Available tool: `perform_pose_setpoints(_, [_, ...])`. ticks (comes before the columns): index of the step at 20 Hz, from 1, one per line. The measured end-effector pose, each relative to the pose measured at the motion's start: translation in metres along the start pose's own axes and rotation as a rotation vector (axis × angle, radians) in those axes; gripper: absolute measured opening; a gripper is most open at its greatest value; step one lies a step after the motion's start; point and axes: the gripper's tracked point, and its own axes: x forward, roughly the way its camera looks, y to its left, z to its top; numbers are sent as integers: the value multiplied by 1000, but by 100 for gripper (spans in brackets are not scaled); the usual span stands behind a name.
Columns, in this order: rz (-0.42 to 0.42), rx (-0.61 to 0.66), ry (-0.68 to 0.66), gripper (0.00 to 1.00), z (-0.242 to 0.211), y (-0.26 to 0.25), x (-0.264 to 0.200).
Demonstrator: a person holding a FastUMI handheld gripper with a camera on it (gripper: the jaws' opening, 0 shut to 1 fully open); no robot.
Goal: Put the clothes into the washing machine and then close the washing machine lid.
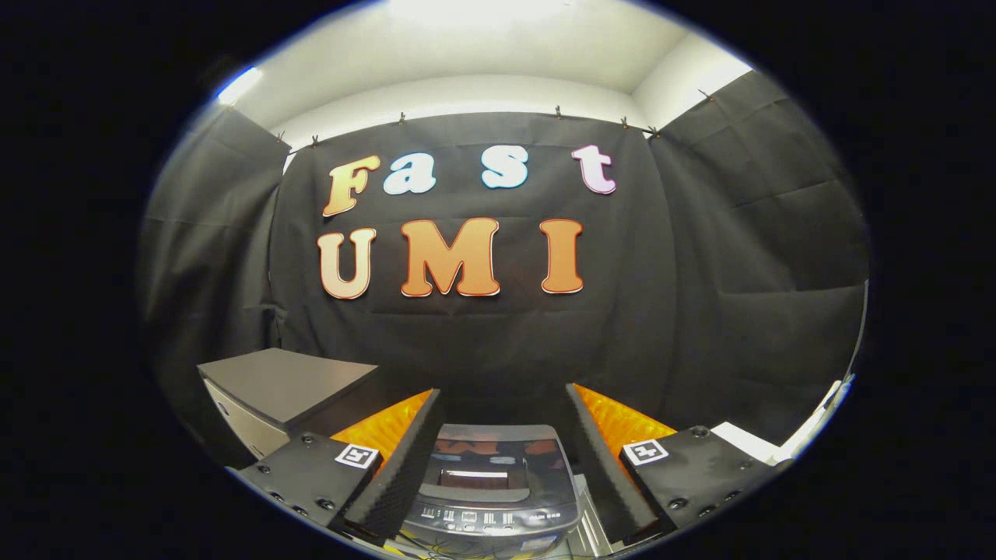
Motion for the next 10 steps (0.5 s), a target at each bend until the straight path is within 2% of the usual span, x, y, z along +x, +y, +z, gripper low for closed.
perform_pose_setpoints(2, [-11, 25, 4, 98, 9, 0, -37])
perform_pose_setpoints(7, [-111, 28, -6, 98, 25, -19, -116])
perform_pose_setpoints(10, [-167, 31, -5, 98, 28, -35, -149])
